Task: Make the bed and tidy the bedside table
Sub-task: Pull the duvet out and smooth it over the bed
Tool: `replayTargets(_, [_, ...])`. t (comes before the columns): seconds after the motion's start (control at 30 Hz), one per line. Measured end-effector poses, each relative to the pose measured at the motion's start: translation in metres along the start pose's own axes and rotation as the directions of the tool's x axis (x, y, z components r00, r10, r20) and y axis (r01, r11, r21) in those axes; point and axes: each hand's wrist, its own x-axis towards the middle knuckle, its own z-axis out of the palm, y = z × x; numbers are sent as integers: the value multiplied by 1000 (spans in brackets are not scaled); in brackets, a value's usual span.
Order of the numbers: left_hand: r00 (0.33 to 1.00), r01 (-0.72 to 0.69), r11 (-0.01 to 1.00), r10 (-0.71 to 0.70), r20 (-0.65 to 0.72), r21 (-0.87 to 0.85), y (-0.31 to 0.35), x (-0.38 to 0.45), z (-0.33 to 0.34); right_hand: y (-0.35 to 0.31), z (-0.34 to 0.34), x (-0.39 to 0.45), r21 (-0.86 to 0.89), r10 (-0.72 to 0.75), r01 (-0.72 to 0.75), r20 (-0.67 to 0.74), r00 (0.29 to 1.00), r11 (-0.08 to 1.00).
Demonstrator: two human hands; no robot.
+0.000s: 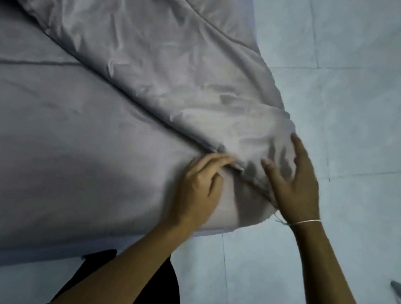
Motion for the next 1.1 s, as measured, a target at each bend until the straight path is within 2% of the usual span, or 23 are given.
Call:
replayTargets(0.03, [997,31,999,-28,-77,31,-12,4,-8,5,11,-1,-73,-45,48,41,998,996])
replayTargets(0.1, [954,196,980,-184,-238,26,-29,22,-24,15,31,2,-205,-82,107,126,989,973])
replayTargets(0.13, [900,305,951,-302,-316,-40,-37,35,-30,20,39,4,-257,-93,128,146,985,958])
replayTargets(0.2, [717,525,825,-560,-414,-206,-56,70,-38,26,53,10,-367,-121,167,145,982,915])
replayTargets(0.23, [631,605,756,-646,-430,-248,-64,88,-42,29,59,12,-427,-135,181,136,981,886])
replayTargets(0.27, [577,653,711,-690,-437,-259,-71,103,-45,31,64,13,-484,-149,192,127,981,854])
replayTargets(0.33, [528,707,663,-726,-440,-247,-77,126,-46,34,71,14,-552,-184,217,115,976,805])
replayTargets(0.4, [503,743,626,-755,-421,-236,-71,141,-39,36,73,18,-532,-263,280,110,959,799])
replayTargets(0.43, [504,748,622,-759,-412,-231,-64,150,-34,36,70,23,-499,-307,320,110,945,805])
replayTargets(0.47, [539,727,646,-746,-391,-230,-50,162,-28,37,65,30,-471,-338,354,121,933,808])
replayTargets(0.53, [663,642,724,-690,-291,-253,-17,199,-11,34,45,52,-440,-334,354,125,934,825])
replayTargets(0.6, [820,536,819,-563,-104,-206,22,243,6,32,15,79,-413,-262,231,-20,965,881])
replayTargets(0.63, [884,465,871,-466,33,-161,44,263,12,32,-3,94,-376,-198,139,-122,973,916])
replayTargets(0.67, [913,392,910,-364,186,-140,65,279,18,33,-22,110,-342,-134,52,-221,966,938])
replayTargets(0.73, [864,291,952,-217,455,-99,93,299,29,38,-57,138,-305,-10,-116,-382,924,945])
replayTargets(0.77, [839,224,972,-157,521,-66,98,304,33,42,-67,148,-286,48,-185,-428,903,940])
replayTargets(0.83, [845,27,998,-50,533,52,94,300,37,51,-71,152,-253,86,-212,-431,898,944])
replayTargets(0.87, [870,-65,986,-20,493,154,81,290,38,53,-64,146,-259,46,-164,-410,911,952])
replayTargets(0.93, [908,-152,920,-15,420,362,39,252,40,54,-37,125,-274,-32,-67,-339,940,960])
replayTargets(1.03, [914,-195,767,-84,398,612,-37,163,34,53,25,75,-245,8,-36,-114,993,969])
replayTargets(1.1, [912,-264,666,-62,404,698,-74,104,25,55,66,40,-287,63,-49,39,997,957])
